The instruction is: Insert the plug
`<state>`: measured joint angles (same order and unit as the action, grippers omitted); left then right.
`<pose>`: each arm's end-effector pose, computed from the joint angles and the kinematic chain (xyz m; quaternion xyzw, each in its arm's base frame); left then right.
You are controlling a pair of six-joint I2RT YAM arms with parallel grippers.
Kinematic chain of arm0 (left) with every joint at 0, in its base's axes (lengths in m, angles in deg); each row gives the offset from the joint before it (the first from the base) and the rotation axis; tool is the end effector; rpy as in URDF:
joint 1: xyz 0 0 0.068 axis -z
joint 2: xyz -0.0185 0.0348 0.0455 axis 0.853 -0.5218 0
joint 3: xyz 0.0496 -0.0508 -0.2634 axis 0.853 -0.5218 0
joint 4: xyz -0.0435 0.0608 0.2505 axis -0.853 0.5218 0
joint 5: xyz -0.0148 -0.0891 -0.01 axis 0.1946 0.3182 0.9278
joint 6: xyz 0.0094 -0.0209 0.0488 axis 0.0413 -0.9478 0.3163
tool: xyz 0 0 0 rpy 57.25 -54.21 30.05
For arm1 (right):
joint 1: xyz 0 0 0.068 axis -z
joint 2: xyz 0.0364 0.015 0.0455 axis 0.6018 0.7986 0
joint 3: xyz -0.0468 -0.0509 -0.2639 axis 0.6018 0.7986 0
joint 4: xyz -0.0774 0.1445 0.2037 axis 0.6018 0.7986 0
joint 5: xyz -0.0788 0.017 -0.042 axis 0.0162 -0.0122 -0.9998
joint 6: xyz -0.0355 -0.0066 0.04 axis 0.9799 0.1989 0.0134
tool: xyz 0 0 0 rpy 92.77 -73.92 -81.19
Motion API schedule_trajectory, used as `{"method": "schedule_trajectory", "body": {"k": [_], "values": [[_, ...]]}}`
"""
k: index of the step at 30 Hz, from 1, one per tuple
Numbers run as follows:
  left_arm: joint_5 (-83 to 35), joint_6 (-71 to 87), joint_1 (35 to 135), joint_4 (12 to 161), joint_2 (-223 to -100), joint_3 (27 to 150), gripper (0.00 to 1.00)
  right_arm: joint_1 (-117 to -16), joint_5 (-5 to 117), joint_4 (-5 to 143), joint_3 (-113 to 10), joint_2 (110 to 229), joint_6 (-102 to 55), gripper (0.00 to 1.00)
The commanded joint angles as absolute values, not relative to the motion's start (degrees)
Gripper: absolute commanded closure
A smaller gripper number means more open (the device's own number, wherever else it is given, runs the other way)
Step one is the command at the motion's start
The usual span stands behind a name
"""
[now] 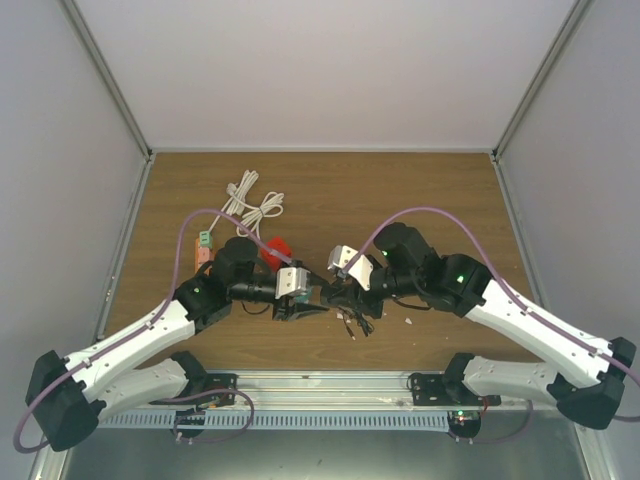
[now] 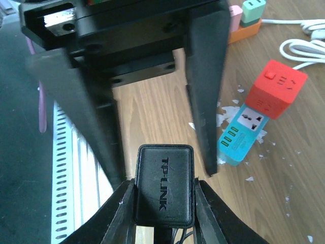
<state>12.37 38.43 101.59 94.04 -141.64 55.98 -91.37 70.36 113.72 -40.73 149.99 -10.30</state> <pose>0.1399 -0.1647 0.2842 0.5776 0.5459 -0.4129 0.4448 0.1145 0.1825 0.3473 -0.5217 0.7329 0.3207 0.2963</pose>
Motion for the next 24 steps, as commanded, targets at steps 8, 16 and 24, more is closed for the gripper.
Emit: {"method": "schedule_trajectory", "body": {"k": [8,16,24], "values": [[11.9,39.8,102.0,89.1,-138.7,54.3,0.03,-91.8,69.3,111.6,-43.3,147.0,-10.8,1.00],[13.1,40.2,102.0,89.2,-139.3,54.7,0.24,-91.7,72.0,109.9,-42.5,145.9,-10.7,1.00],[13.5,40.2,102.0,89.3,-139.0,55.1,0.42,-91.8,73.3,109.5,-42.4,146.4,-10.7,1.00]]}}
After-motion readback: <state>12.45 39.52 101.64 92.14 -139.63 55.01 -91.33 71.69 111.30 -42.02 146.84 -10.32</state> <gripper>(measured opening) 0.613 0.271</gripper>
